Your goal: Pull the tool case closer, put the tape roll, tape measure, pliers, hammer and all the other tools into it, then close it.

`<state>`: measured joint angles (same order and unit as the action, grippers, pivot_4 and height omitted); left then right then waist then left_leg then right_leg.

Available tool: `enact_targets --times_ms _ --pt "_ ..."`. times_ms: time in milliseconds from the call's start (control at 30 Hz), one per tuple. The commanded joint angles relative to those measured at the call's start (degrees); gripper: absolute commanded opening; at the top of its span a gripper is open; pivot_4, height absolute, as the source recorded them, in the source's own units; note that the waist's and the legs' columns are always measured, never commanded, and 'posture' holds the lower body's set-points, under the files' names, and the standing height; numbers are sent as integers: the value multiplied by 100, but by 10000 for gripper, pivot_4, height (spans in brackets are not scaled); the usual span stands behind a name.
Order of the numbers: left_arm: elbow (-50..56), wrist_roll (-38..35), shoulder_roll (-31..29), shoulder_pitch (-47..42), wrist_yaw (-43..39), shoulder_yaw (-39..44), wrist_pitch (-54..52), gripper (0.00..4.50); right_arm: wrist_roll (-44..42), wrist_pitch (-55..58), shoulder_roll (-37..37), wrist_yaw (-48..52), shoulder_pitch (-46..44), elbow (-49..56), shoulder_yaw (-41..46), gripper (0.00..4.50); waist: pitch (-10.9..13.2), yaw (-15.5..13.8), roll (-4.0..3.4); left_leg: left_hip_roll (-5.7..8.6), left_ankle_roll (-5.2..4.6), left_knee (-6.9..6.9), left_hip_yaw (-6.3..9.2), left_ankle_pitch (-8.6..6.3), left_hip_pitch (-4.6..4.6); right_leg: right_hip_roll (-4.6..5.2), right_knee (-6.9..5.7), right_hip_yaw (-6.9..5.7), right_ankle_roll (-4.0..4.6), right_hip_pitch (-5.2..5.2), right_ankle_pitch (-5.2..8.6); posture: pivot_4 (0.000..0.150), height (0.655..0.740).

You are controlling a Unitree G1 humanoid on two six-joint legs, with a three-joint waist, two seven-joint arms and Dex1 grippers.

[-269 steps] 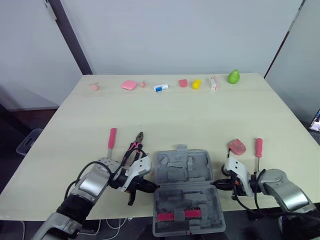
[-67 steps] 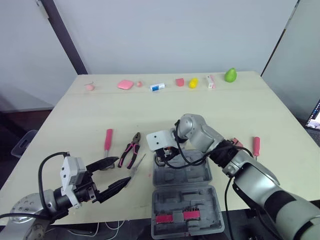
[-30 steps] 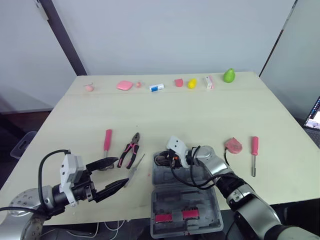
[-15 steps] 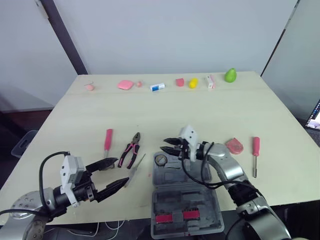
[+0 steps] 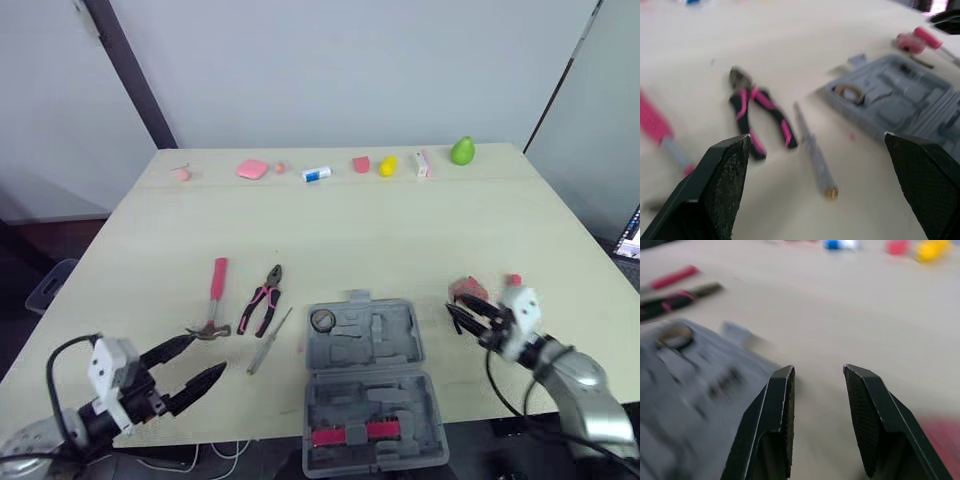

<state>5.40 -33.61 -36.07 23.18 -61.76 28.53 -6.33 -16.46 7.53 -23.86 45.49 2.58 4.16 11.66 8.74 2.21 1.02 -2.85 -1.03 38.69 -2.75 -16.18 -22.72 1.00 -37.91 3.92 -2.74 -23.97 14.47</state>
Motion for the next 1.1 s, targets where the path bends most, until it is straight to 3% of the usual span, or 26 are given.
enact_targets --times_ms 33,133,233,267,500,833,1100 --pt "-190 43 18 157 -59 265 265 45000 -266 -412 -243 88 599 65 667 18635 -1 -12 2 0 0 1 0 0 1 0 0 1 15 1 9 1500 7400" --pt "-429 108 51 274 -63 347 420 45000 -495 -581 -328 174 1295 81 1103 28488 -3 -4 5 1 -1 1 -1 0 10 -1 -1 4 18 8 11 1500 7400" --pt "-559 136 100 402 -55 406 535 45000 -657 -746 -316 218 1870 68 1456 42359 -3 13 9 -5 -1 1 -2 0 18 -3 -2 10 17 10 12 1500 7400" --pt "-589 145 127 456 -52 426 565 45000 -742 -830 -284 259 2076 3 1611 44281 -3 14 9 -6 -1 1 -2 1 22 -3 -2 14 16 11 13 1500 7400" --pt "-785 179 185 649 -50 511 732 45000 -1063 -1234 -253 427 2596 -566 2108 44281 -12 14 32 -29 -1 0 -5 0 40 0 -1 37 -2 17 24 1500 7400" --pt "-488 102 180 588 4 350 569 45000 -1104 -1343 -413 673 2244 -763 1940 44281 -11 11 29 -34 0 -1 -14 -1 56 0 -2 49 -1 19 24 1500 7400" --pt "504 294 156 511 478 66 190 45000 -1304 -1033 -718 1177 1850 -330 1467 44281 -9 -1 27 -31 -1 -12 -18 -1 68 -1 -1 51 17 35 14 1500 7400"
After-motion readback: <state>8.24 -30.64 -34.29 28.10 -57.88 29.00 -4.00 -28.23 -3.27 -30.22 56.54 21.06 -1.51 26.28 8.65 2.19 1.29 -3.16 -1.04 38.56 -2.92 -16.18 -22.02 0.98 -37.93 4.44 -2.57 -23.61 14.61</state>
